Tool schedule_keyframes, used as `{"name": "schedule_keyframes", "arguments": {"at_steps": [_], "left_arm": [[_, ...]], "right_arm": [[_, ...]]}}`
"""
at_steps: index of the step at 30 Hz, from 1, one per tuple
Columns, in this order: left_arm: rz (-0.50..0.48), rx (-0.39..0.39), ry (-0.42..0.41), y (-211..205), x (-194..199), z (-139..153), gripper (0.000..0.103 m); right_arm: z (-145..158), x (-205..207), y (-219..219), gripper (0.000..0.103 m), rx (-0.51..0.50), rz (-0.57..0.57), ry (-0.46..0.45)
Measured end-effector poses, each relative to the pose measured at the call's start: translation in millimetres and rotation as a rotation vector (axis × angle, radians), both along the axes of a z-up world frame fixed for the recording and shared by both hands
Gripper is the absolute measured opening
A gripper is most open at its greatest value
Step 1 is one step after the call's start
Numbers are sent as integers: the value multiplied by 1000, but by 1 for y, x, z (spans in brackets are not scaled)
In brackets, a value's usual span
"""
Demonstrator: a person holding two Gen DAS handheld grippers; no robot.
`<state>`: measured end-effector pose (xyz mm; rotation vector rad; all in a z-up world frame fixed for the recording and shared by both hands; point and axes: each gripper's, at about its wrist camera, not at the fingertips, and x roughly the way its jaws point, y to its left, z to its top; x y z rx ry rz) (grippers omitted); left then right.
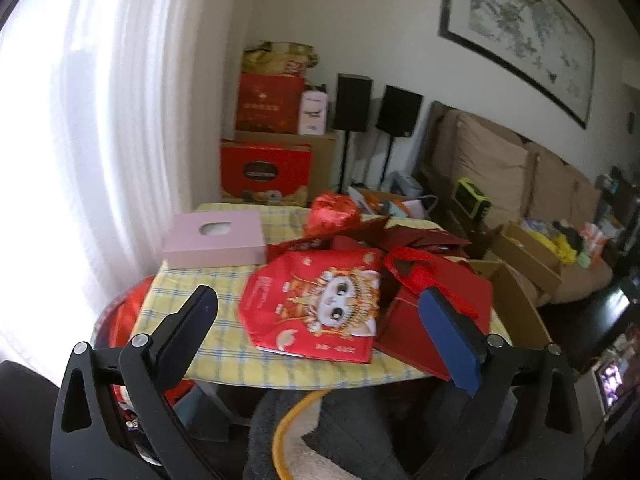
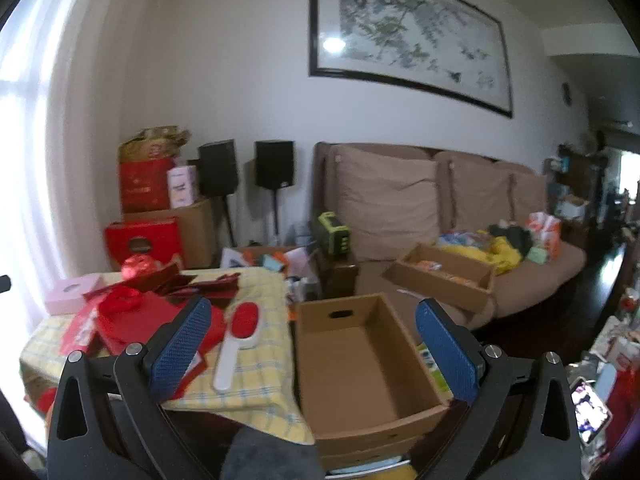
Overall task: Organize objects
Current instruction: 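Move the left tool toward the red cat-print paper bag on the table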
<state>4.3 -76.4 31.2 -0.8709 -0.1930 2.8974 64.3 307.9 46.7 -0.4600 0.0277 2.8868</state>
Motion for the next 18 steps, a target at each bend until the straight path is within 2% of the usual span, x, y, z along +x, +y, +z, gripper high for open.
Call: {"name": "schedule_keyframes", "arguments": {"at_steps": [2, 5, 8, 11, 14, 16, 18], "left_arm": [[-3, -28, 9, 5, 1, 1, 95], [25, -112, 51, 11, 5, 2, 95], [29, -147, 69, 10, 7, 3, 95], [34, -82, 42, 2, 5, 2, 95], [71, -20, 9, -9, 2, -3, 94], [73, -13, -17, -13, -2, -7, 82], [62, -23, -36, -14, -5, -11, 79]], "right_arm": [[-3, 5, 1, 103, -16, 18, 20], [-3, 7, 9, 103, -90, 91, 3], [-2, 7, 16, 103, -169, 119, -41], [-5, 5, 24, 103, -230, 161, -74], [-4, 5, 16, 103, -172, 151, -78], [-3, 4, 9, 103, -139, 152, -85], [-4, 3, 5, 103, -136, 167, -92]]}}
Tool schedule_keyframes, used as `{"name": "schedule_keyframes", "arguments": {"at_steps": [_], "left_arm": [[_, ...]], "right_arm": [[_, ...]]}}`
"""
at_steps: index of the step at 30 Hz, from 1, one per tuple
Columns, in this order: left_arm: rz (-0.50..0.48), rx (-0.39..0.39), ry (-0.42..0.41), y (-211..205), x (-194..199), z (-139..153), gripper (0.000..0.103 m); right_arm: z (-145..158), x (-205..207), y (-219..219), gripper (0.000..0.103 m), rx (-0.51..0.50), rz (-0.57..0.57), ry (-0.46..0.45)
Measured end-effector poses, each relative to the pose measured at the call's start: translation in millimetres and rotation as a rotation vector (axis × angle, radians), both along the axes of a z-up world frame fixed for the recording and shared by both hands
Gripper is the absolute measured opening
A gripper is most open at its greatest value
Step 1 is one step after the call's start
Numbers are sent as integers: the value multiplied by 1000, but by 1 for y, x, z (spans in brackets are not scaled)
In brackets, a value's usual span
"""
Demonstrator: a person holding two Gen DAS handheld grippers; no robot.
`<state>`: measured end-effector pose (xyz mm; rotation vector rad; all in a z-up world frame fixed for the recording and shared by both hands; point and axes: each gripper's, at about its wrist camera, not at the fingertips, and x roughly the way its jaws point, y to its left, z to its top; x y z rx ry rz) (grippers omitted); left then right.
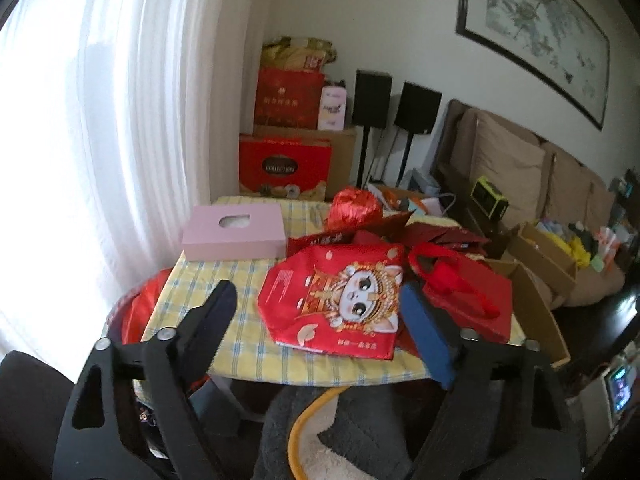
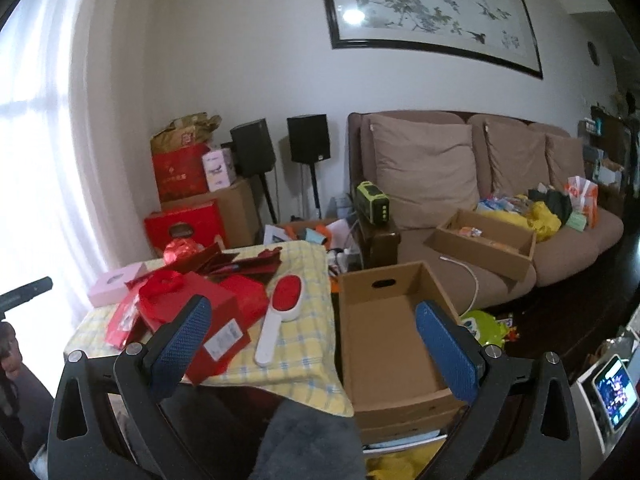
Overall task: Organize objects
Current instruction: 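Move the left tool toward the red cat-print paper bag on the table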
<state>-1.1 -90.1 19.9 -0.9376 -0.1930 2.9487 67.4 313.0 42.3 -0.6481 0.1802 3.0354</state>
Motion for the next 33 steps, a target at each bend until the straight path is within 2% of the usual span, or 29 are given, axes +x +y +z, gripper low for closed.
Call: {"name": "schedule_keyframes", "arguments": {"at_steps": [5, 9, 11, 12, 13, 18, 20, 22, 23, 25, 29, 31, 33], "left_arm": [[-143, 19, -72, 10, -6, -10, 73], [-171, -65, -71, 26, -6, -17, 73], [-189, -100, -70, 32, -6, -20, 74], [-211, -125, -68, 35, -6, -24, 76], [-235, -146, -70, 39, -7, -29, 82], [-283, -346, -154, 59, -16, -82, 83], [-275, -434, -147, 68, -16, -97, 83], [-228, -587, -124, 82, -15, -112, 83], [-217, -626, -114, 86, -14, -117, 83], [-198, -619, -98, 89, -15, -123, 84], [-152, -539, -49, 84, -19, -123, 84], [-160, -526, -29, 84, -19, -123, 84], [-207, -506, -48, 86, -21, -125, 84]], "right_arm": [[-9, -6, -18, 98, 73, 46, -42], [-16, -11, -18, 99, 32, 66, -53], [-18, -11, -21, 99, 52, 58, -49], [-18, -10, -23, 100, 72, 51, -42], [-18, -9, -26, 101, 102, 42, -34], [-24, -14, -39, 102, 214, 43, -51], [-30, -18, -43, 102, 233, 48, -70], [-35, -20, -44, 102, 244, 52, -86], [-38, -21, -46, 102, 248, 55, -93], [-42, -24, -47, 102, 250, 66, -106], [-49, -28, -49, 102, 247, 81, -130], [-53, -30, -49, 102, 236, 89, -139], [-55, -32, -49, 102, 230, 90, -145]]}}
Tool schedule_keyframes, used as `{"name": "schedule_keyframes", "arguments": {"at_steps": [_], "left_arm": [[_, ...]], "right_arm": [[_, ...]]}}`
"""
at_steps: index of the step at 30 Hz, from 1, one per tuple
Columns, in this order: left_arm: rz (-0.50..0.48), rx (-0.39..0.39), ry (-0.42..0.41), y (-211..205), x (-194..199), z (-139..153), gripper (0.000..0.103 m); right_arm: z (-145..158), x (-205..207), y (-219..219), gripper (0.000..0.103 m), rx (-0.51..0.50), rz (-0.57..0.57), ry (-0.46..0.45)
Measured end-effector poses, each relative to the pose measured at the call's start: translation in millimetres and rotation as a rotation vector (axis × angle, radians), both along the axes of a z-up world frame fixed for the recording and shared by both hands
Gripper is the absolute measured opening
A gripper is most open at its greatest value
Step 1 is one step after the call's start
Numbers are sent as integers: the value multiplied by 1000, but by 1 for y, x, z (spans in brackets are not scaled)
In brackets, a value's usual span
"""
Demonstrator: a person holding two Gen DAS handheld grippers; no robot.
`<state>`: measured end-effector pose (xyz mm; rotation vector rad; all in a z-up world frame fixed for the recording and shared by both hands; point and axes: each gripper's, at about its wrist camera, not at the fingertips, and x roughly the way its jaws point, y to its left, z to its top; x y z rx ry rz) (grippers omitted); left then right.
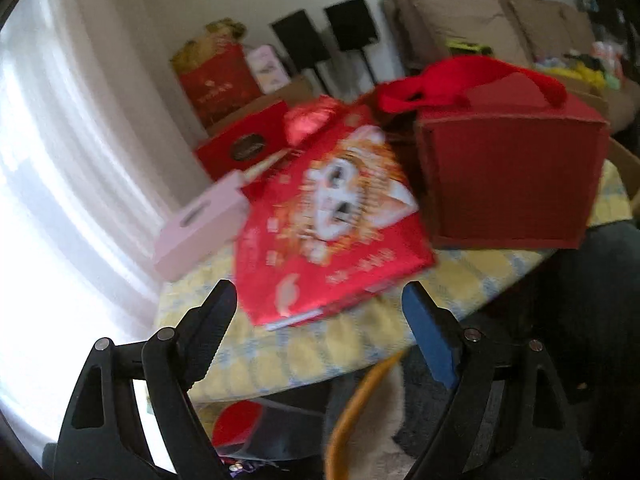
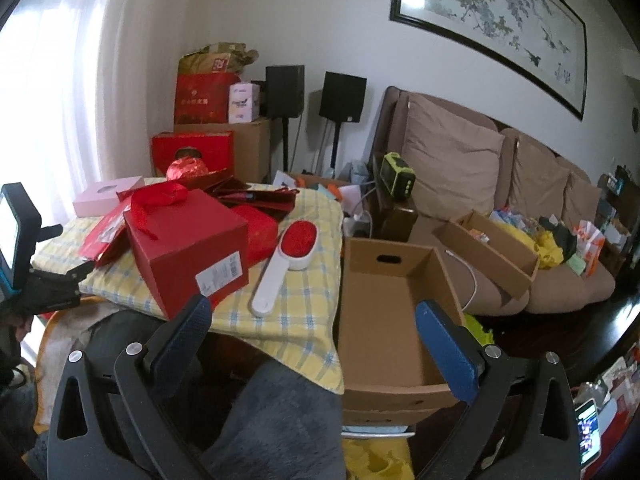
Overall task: Organize objects
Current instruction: 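Move the left tool toward the red cat-print paper bag on the table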
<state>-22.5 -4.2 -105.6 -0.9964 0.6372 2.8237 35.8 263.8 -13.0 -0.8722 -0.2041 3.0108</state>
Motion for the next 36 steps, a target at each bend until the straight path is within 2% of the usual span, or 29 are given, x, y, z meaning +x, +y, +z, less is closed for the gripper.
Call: {"name": "schedule_keyframes", "arguments": {"at_steps": [3, 5, 8, 11, 15, 20, 24, 29, 36], "left_arm": [[-47, -7, 6, 10, 5, 0, 84], [-65, -60, 21, 17, 8, -2, 84], [-25, -139, 48, 24, 5, -9, 84], [4, -129, 40, 21, -2, -12, 84], [5, -77, 11, 15, -8, -14, 84], [-2, -108, 37, 21, -13, -18, 84], [-45, -85, 61, 28, -11, -18, 84], [-14, -235, 118, 39, -17, -26, 87], [30, -287, 137, 44, -28, -26, 87]], "right_arm": [[-2, 0, -1, 102, 17, -6, -3], [-2, 0, -2, 102, 28, -9, -2], [-4, 0, 2, 102, 19, -10, -3], [-5, 0, 5, 102, 1, -9, -9], [-5, 0, 7, 102, -7, -15, -6], [-3, 2, 6, 102, -27, -12, 6], [-6, 2, 2, 102, -63, -6, -15], [-9, 4, -13, 102, -87, 54, -24], [-15, 6, -27, 102, -60, 93, -22]]}}
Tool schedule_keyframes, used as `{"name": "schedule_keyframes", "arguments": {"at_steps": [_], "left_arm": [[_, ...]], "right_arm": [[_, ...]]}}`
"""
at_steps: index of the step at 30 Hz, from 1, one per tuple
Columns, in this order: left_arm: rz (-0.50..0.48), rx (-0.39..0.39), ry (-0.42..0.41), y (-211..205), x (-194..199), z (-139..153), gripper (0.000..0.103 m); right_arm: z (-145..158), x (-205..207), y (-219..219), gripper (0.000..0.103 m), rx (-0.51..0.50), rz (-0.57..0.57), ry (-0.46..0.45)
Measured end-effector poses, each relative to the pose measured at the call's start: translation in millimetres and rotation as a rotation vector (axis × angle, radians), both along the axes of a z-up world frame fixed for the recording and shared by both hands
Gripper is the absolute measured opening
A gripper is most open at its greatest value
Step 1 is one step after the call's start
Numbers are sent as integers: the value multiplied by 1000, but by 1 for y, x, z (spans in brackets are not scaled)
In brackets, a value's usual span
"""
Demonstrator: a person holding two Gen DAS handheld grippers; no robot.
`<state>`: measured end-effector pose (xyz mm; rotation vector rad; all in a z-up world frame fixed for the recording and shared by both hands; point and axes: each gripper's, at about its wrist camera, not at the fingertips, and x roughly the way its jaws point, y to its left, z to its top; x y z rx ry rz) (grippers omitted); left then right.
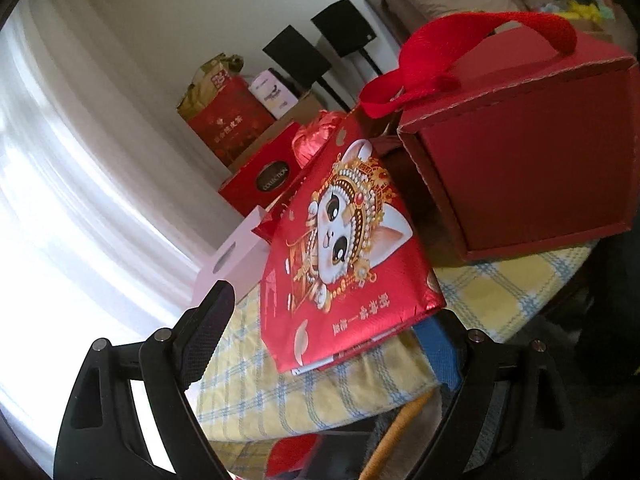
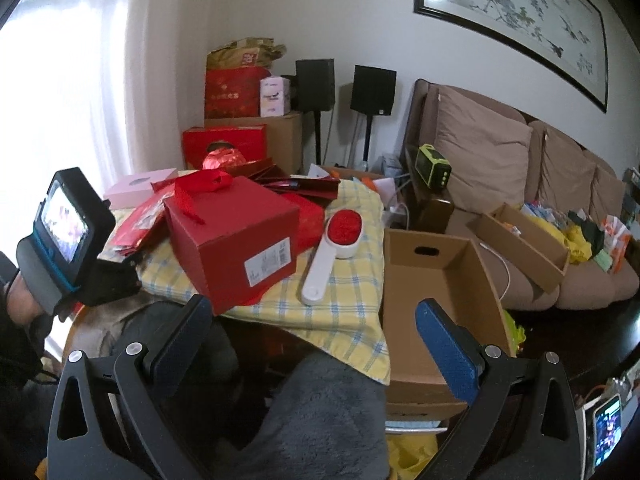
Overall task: Organize objects
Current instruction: 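Move the left tool toward the red cat-print paper bag on the table, then close the left tool on the red cat-print bag's edge and lift it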
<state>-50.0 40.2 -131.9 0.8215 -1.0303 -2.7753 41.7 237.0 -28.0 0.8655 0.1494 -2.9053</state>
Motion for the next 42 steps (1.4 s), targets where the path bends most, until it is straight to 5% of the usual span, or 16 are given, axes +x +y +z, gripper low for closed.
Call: {"name": "schedule_keyframes", "arguments": {"at_steps": [11, 15, 17, 21, 26, 33, 38, 42], "left_arm": [[33, 23, 12, 8, -3, -7, 85], [52, 72, -3, 2, -6, -1, 70], [47, 132, -26, -3, -9, 5, 66], [60, 298, -106, -19, -14, 14, 41], [77, 377, -91, -33, -10, 34, 26], [47, 767, -135, -80, -15, 84, 24], [76, 796, -121, -97, -26, 90, 28], [160, 802, -74, -111, -35, 79, 66]], "right_arm": [[-7, -5, 18, 102, -60, -63, -8], [-12, -9, 27, 102, -96, -84, -25], [-16, -11, 31, 102, -118, -90, -37], [-24, -15, 35, 102, -152, -95, -66], [-28, -15, 37, 102, -161, -95, -73], [-35, -18, 40, 102, -181, -97, -99], [-35, -18, 39, 102, -182, -93, -98], [-36, -18, 39, 102, -183, -94, -101]]}}
